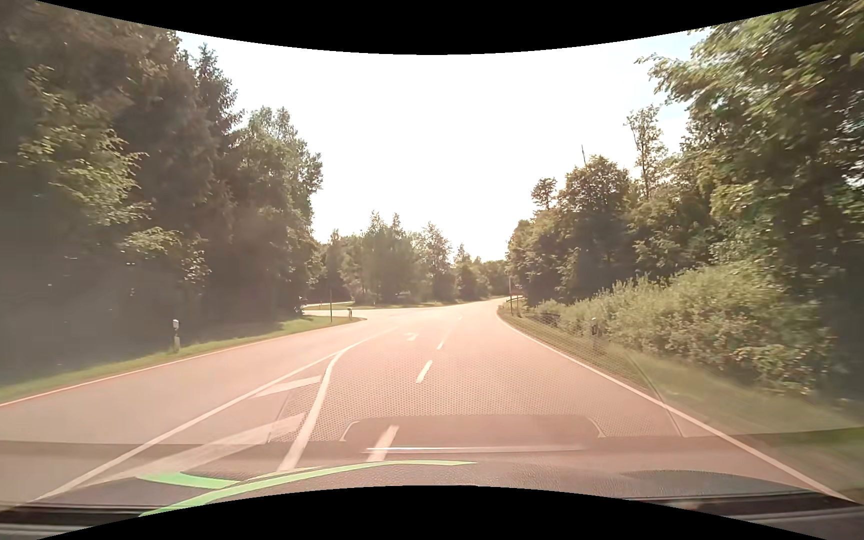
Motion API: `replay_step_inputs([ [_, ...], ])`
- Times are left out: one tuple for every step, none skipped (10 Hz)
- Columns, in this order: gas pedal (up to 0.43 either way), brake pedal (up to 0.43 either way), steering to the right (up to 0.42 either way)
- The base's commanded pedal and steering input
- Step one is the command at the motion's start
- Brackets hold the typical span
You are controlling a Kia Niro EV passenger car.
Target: Follow the waypoints while adhering to traffic rules and regulations
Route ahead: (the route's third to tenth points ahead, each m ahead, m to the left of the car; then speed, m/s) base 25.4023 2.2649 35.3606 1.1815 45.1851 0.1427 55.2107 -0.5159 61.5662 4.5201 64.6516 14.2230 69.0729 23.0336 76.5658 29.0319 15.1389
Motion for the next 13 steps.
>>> replay_step_inputs([
  [0.000, 0.226, -0.002],
  [0.000, 0.226, -0.002],
  [0.000, 0.226, -0.002],
  [0.000, 0.226, -0.002],
  [0.000, 0.226, 0.002],
  [0.000, 0.226, 0.003],
  [0.000, 0.232, 0.003],
  [0.000, 0.232, 0.003],
  [0.000, 0.232, 0.004],
  [0.000, 0.232, 0.007],
  [0.000, 0.232, 0.010],
  [0.000, 0.238, 0.013],
  [0.000, 0.238, 0.016],
])
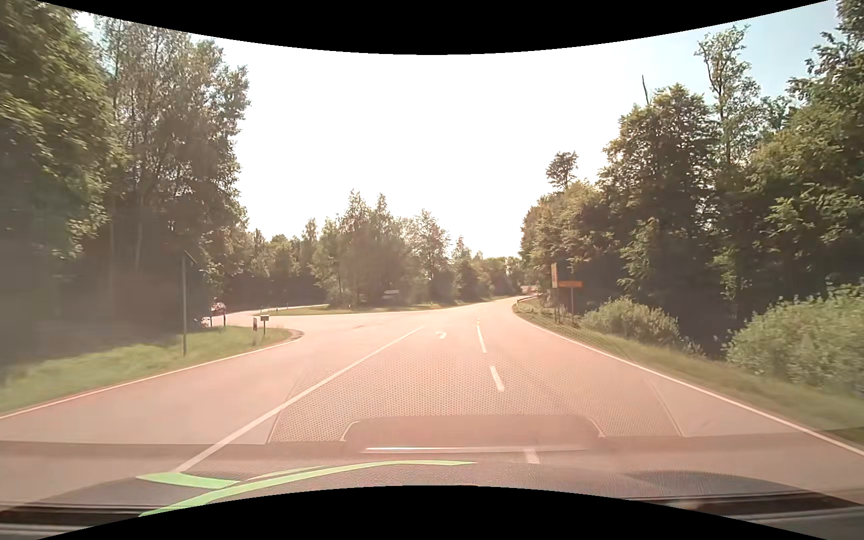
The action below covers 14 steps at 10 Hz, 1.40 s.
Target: Follow the waypoints while adhering to traffic rules and regulations
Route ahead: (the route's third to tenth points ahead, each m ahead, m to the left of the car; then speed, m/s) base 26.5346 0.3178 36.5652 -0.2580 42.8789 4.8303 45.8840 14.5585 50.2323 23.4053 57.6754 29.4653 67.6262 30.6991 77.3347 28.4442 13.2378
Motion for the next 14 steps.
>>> replay_step_inputs([
  [0.000, 0.250, 0.019],
  [0.000, 0.250, 0.020],
  [0.000, 0.250, 0.021],
  [0.000, 0.250, 0.022],
  [0.000, 0.250, 0.023],
  [0.000, 0.250, 0.023],
  [0.000, 0.250, 0.021],
  [0.000, 0.250, 0.019],
  [0.000, 0.256, 0.018],
  [0.000, 0.250, 0.018],
  [0.000, 0.256, 0.018],
  [0.000, 0.262, 0.018],
  [0.000, 0.262, 0.017],
  [0.000, 0.262, 0.014],
])
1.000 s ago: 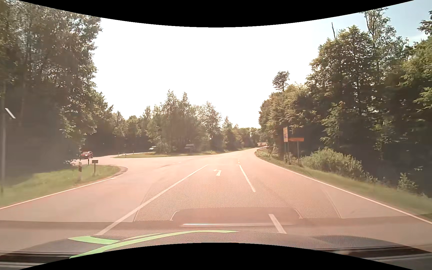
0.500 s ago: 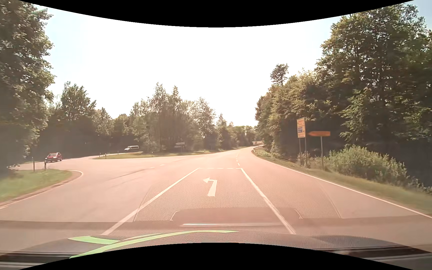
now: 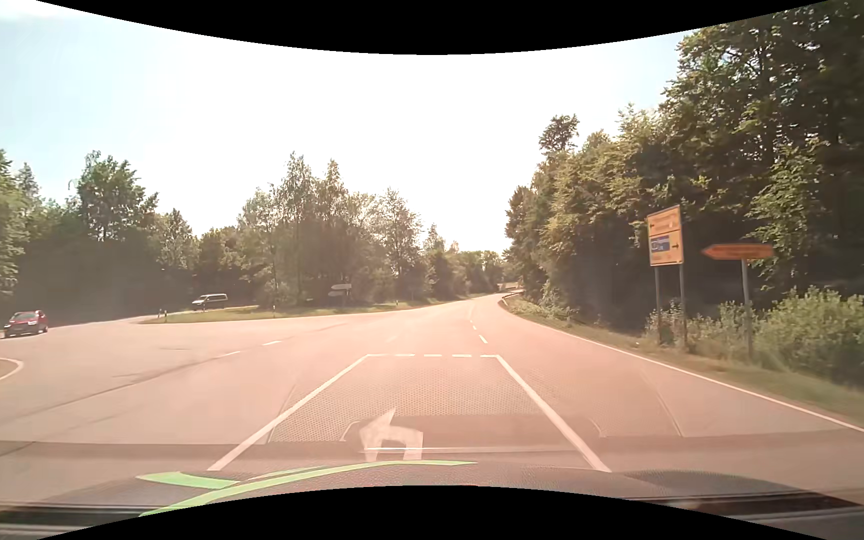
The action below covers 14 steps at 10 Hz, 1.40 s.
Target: Follow the waypoints while adhering to traffic rules and regulations
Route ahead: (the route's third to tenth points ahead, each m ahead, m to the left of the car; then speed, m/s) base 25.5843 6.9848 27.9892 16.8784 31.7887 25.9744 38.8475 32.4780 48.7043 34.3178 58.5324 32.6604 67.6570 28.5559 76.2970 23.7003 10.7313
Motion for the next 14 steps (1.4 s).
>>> replay_step_inputs([
  [0.000, 0.262, 0.011],
  [0.000, 0.262, 0.008],
  [0.000, 0.262, 0.007],
  [0.000, 0.256, 0.005],
  [0.000, 0.250, 0.001],
  [0.000, 0.250, -0.007],
  [0.000, 0.244, -0.018],
  [0.000, 0.238, -0.033],
  [0.000, 0.232, -0.052],
  [0.000, 0.226, -0.078],
  [0.000, 0.226, -0.106],
  [0.000, 0.220, -0.124],
  [0.000, 0.220, -0.146],
  [0.000, 0.213, -0.163],
])
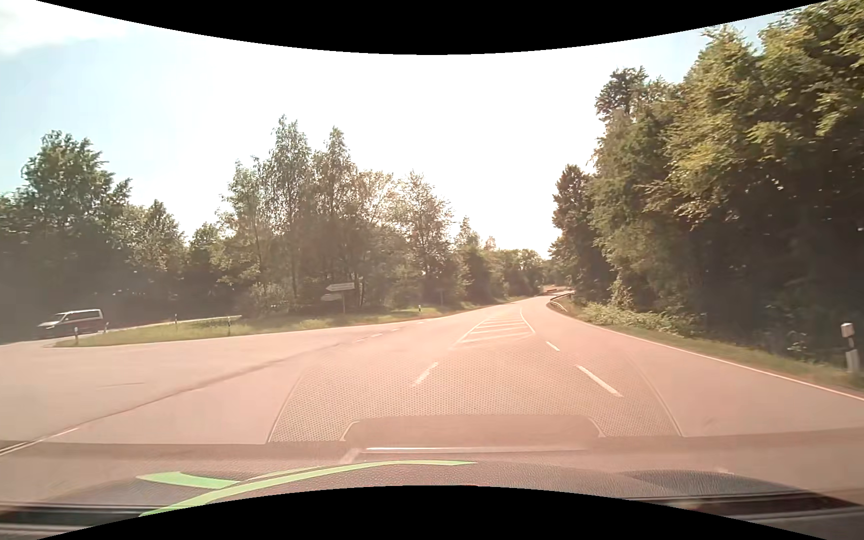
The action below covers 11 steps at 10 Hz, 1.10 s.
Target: Follow the waypoints while adhering to traffic rules and regulations
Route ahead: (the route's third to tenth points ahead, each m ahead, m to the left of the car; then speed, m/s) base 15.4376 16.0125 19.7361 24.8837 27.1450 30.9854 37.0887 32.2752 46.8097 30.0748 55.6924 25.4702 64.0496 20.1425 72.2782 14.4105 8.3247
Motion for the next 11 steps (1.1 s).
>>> replay_step_inputs([
  [0.000, 0.213, -0.182],
  [0.000, 0.207, -0.196],
  [0.000, 0.201, -0.212],
  [0.000, 0.183, -0.221],
  [0.000, 0.140, -0.232],
  [0.000, 0.037, -0.243],
  [0.000, 0.000, -0.252],
  [0.000, 0.000, -0.258],
  [0.000, 0.000, -0.258],
  [0.000, 0.000, -0.258],
  [0.000, 0.000, -0.258],
])
